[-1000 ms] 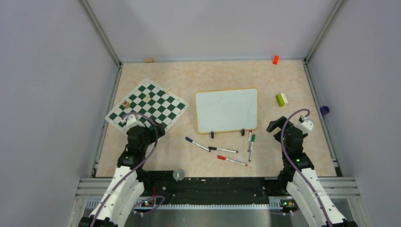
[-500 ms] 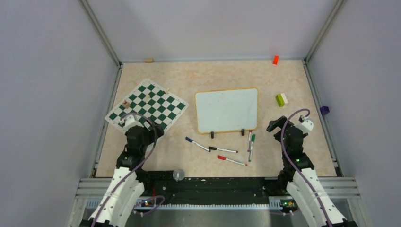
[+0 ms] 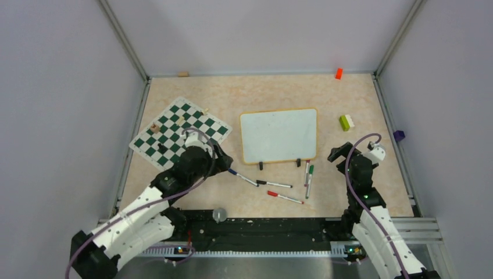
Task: Write a sentence on the whiteboard
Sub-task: Pick up the whiteboard marker from the center of the board.
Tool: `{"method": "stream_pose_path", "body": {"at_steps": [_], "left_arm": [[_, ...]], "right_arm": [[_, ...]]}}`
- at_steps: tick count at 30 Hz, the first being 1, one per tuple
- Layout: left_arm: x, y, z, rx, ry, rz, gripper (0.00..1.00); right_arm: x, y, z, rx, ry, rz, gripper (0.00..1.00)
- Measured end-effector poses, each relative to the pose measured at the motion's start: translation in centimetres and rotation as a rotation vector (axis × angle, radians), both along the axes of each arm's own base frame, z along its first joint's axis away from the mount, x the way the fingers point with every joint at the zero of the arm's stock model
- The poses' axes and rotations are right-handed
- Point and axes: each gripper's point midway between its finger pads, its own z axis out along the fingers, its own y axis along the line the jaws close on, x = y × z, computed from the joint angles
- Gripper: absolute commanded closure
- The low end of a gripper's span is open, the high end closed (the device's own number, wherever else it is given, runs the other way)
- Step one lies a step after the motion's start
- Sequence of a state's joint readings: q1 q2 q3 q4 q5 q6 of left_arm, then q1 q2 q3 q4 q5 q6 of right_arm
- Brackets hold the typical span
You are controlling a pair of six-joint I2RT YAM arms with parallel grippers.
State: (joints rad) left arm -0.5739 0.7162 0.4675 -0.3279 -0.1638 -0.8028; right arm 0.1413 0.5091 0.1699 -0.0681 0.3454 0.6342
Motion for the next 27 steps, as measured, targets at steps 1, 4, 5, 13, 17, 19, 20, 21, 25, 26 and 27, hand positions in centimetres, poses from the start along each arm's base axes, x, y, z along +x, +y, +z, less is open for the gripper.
{"method": "stream_pose_path", "body": {"at_steps": [1,4,5,13,17,19,20,21,25,26,27], "left_arm": [[-0.3,-1.1,0.4,0.019,0.015,-0.031,0.02],[-0.8,-4.7,1.7,0.076,0.033,-0.131,0.04],[-1.0,-6.0,1.9,0.103,0.034,-0.172,0.04],[-3.6,-16.4,2.0,0.281,0.026,-0.474,0.2],[-4.6,-20.9,1.1,0.331,0.02,-0.563,0.2],[-5.2,-22.9,0.6,0.351,0.015,-0.6,0.24],[-5.5,-23.9,0.5,0.368,0.013,-0.614,0.26],[-5.7,-25.2,0.4,0.375,0.006,-0.627,0.27],[-6.0,-30.5,-0.2,0.404,-0.011,-0.654,0.39],[-6.1,-31.5,-0.6,0.413,-0.008,-0.658,0.39],[-6.2,-32.1,-1.0,0.419,-0.004,-0.66,0.4]], "right_arm": [[0.0,0.0,0.0,0.001,-0.001,0.0,0.04],[0.0,0.0,0.0,0.003,0.001,-0.002,0.04],[0.0,0.0,0.0,0.004,0.001,-0.002,0.04],[0.0,0.0,0.0,0.005,0.001,-0.002,0.03],[0.0,0.0,0.0,0.005,0.001,-0.001,0.04],[0.0,0.0,0.0,0.005,0.001,-0.001,0.04],[0.0,0.0,0.0,0.005,0.001,-0.001,0.04],[0.0,0.0,0.0,0.005,0.001,-0.001,0.04],[0.0,0.0,0.1,0.006,-0.005,-0.001,0.03],[0.0,0.0,0.2,0.006,-0.007,-0.001,0.03],[0.0,0.0,0.2,0.007,-0.01,-0.001,0.04]]}}
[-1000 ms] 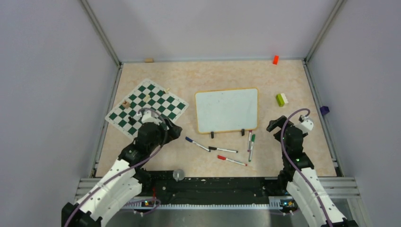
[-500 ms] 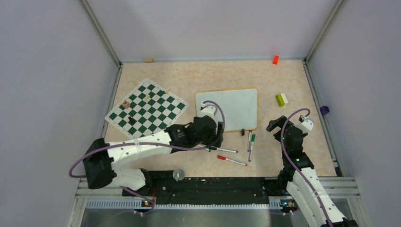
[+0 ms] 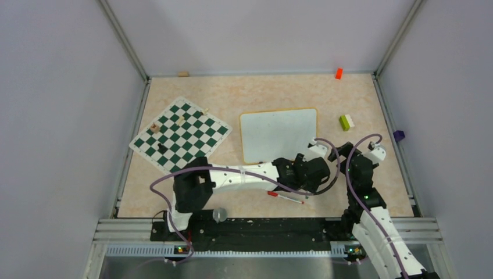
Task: Write a sentence on the whiteboard
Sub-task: Pick up the whiteboard marker from the center of the board.
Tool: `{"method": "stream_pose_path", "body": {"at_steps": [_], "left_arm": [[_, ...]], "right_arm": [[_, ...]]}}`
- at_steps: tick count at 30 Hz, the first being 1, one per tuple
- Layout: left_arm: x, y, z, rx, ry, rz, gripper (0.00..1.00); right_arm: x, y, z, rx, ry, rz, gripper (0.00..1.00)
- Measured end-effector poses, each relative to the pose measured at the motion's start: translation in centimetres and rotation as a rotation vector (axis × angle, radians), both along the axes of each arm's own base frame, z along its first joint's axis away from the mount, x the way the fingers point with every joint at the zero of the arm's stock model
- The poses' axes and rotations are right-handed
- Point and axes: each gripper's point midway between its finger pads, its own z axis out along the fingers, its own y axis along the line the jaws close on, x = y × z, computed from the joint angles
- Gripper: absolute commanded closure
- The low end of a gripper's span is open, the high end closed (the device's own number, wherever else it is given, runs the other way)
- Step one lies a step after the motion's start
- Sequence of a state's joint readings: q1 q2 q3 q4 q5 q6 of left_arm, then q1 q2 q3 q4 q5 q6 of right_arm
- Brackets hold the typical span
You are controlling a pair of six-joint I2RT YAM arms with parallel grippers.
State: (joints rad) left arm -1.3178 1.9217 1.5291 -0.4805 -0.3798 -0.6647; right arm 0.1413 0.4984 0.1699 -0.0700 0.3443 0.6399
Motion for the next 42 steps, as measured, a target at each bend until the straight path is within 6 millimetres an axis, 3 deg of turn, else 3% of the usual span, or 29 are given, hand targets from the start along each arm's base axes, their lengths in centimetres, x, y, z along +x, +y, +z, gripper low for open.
{"method": "stream_pose_path", "body": {"at_steps": [3,8,24,37,42], "left_arm": [[-0.2,-0.8,-1.9,0.038,0.018,0.007,0.41],[-0.1,0.2,-4.6,0.11,0.042,0.05,0.5],[1.2,0.7,-6.6,0.121,0.059,0.134,0.55],[2.5,-0.4,-8.0,0.078,0.112,0.134,0.57],[2.3,-1.1,-8.7,0.077,0.128,0.113,0.63]], "right_arm": [[0.0,0.0,0.2,0.001,-0.007,0.0,0.03],[0.0,0.0,0.2,0.001,-0.008,0.0,0.04],[0.0,0.0,0.3,0.002,-0.012,0.0,0.03],[0.0,0.0,0.3,0.002,-0.012,0.0,0.04],[0.0,0.0,0.3,0.002,-0.011,0.0,0.04]]}}
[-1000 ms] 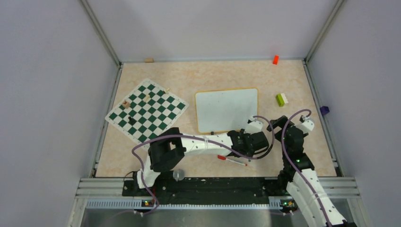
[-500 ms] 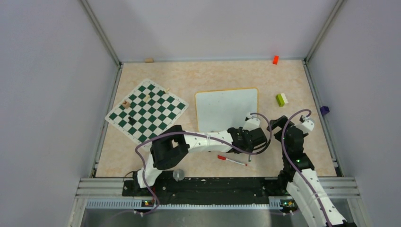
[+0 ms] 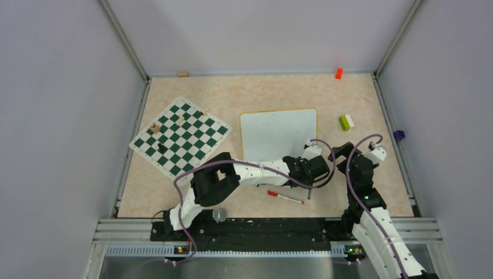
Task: Write a sentence on the whiteboard
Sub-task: Pick up the whiteboard marker from the center of the board.
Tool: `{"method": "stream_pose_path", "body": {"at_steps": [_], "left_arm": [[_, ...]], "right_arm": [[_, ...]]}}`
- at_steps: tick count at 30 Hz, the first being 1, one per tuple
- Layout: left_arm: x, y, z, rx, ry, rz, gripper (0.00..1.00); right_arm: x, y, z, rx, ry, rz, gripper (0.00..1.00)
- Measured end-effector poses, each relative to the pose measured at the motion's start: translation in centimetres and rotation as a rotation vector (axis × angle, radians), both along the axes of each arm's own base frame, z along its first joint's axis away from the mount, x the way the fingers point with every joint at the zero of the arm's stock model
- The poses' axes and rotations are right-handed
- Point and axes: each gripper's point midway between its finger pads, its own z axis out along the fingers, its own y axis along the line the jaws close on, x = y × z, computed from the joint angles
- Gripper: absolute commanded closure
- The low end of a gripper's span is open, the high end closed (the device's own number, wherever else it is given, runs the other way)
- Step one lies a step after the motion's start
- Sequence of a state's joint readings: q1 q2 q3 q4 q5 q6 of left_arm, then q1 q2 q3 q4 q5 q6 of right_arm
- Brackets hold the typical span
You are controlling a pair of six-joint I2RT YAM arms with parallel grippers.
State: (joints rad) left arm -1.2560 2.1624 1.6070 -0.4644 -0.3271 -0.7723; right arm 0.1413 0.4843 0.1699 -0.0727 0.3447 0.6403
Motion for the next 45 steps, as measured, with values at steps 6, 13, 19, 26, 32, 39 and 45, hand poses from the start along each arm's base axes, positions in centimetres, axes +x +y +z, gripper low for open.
{"method": "stream_pose_path", "body": {"at_steps": [6,13,19,26,32,39,45], "left_arm": [[0.1,-0.2,-0.2,0.011,-0.001,-0.007,0.92],[0.0,-0.2,-0.2,0.02,-0.004,-0.029,1.0],[-0.2,0.1,0.0,0.037,-0.004,-0.052,1.0],[-0.3,0.6,2.7,0.024,-0.02,-0.062,1.0],[-0.1,0.5,7.5,-0.061,-0.062,-0.056,1.0],[-0.3,1.2,10.6,-0.117,-0.083,-0.057,1.0],[-0.6,2.3,12.1,-0.15,-0.099,-0.053,1.0]], "right_arm": [[0.0,0.0,0.0,0.0,0.0,0.0,0.04],[0.0,0.0,0.0,0.0,0.0,0.0,0.04],[-0.1,-0.2,0.3,-0.002,-0.012,-0.011,0.03],[-1.3,0.2,1.1,0.009,0.022,0.019,0.03],[-1.9,2.7,4.6,0.097,-0.016,0.136,0.05],[-3.0,5.3,5.4,0.246,-0.008,0.222,0.11],[-3.7,8.4,5.8,0.423,0.025,0.321,0.21]]}}
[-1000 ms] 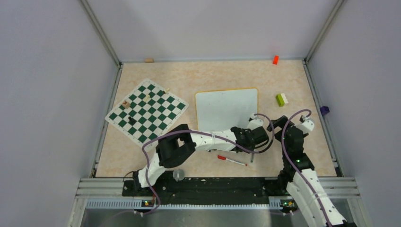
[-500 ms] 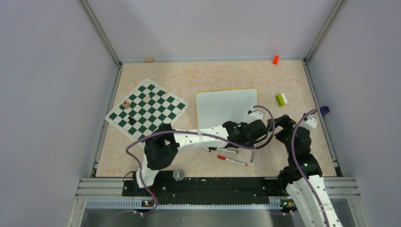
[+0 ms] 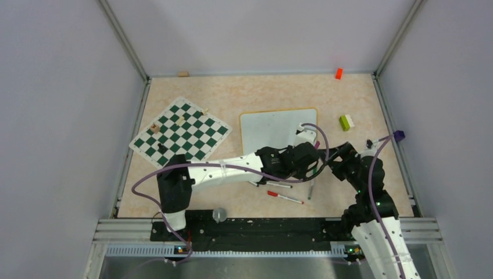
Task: Write a sentence on the whiteboard
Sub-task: Pass from the left arm to the right, then pass from the right arm to the left
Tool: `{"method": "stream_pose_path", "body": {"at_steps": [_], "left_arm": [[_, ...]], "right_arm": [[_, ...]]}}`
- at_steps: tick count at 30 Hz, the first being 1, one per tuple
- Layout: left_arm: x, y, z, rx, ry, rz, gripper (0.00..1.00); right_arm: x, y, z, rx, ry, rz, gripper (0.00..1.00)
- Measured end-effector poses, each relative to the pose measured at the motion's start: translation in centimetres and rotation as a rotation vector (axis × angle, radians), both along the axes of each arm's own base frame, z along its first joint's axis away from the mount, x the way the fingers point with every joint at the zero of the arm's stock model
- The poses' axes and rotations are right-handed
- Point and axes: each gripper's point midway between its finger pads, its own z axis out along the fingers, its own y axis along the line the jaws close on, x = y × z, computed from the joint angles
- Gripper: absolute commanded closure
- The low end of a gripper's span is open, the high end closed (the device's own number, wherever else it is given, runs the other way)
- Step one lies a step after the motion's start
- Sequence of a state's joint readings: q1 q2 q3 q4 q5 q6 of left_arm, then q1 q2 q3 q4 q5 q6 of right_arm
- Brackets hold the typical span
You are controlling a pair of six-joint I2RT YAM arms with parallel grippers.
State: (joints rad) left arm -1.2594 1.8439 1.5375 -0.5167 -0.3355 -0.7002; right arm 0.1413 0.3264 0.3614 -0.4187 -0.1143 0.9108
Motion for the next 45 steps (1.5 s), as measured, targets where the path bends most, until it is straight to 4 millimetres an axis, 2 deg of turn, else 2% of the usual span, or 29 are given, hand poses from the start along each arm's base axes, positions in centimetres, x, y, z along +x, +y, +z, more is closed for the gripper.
{"method": "stream_pose_path", "body": {"at_steps": [4,5,8,11,15,18,24,26,29,30,34,39,42,45], "left_arm": [[0.0,0.5,2.2,-0.062,-0.022,0.004,1.0],[0.0,0.5,2.8,-0.082,-0.028,0.004,1.0],[0.0,0.5,4.7,-0.141,-0.044,0.0,1.0],[0.0,0.1,5.9,-0.186,-0.053,-0.008,1.0],[-0.5,-0.6,6.1,-0.22,-0.038,-0.038,1.0],[-0.6,-0.6,5.9,-0.225,-0.031,-0.044,0.98],[-0.8,-0.2,5.7,-0.248,-0.008,-0.05,0.74],[-1.1,0.0,5.7,-0.258,-0.002,-0.06,0.62],[-2.0,1.6,5.1,-0.257,0.023,-0.07,0.4],[-2.2,2.2,5.0,-0.255,0.032,-0.07,0.35],[-2.7,4.4,5.6,-0.27,0.047,-0.058,0.28],[-2.2,6.7,8.4,-0.309,0.016,-0.021,0.16],[-1.8,8.2,9.8,-0.349,0.007,0.003,0.14],[-0.9,10.3,10.2,-0.381,0.017,0.039,0.12]], "right_arm": [[-0.2,2.2,2.1,0.114,-0.044,0.09,0.44],[-0.2,2.7,2.8,0.141,-0.062,0.115,0.48],[-0.1,3.9,4.2,0.196,-0.099,0.172,0.49],[0.0,4.9,5.0,0.237,-0.117,0.225,0.6],[0.1,5.7,5.0,0.269,-0.107,0.273,0.99],[0.2,5.8,4.5,0.269,-0.091,0.277,1.0],[0.0,6.0,4.2,0.274,-0.077,0.292,1.0],[-0.2,6.3,4.3,0.275,-0.076,0.31,1.0],[-0.3,6.8,4.3,0.263,-0.088,0.342,1.0],[-0.5,7.1,4.3,0.256,-0.088,0.358,1.0],[-1.0,8.5,3.2,0.22,-0.065,0.432,1.0],[-1.3,9.8,0.8,0.177,0.017,0.491,1.0],[-1.4,10.3,0.8,0.168,0.01,0.509,1.0],[-1.1,10.5,1.4,0.166,-0.03,0.522,1.0]]}}
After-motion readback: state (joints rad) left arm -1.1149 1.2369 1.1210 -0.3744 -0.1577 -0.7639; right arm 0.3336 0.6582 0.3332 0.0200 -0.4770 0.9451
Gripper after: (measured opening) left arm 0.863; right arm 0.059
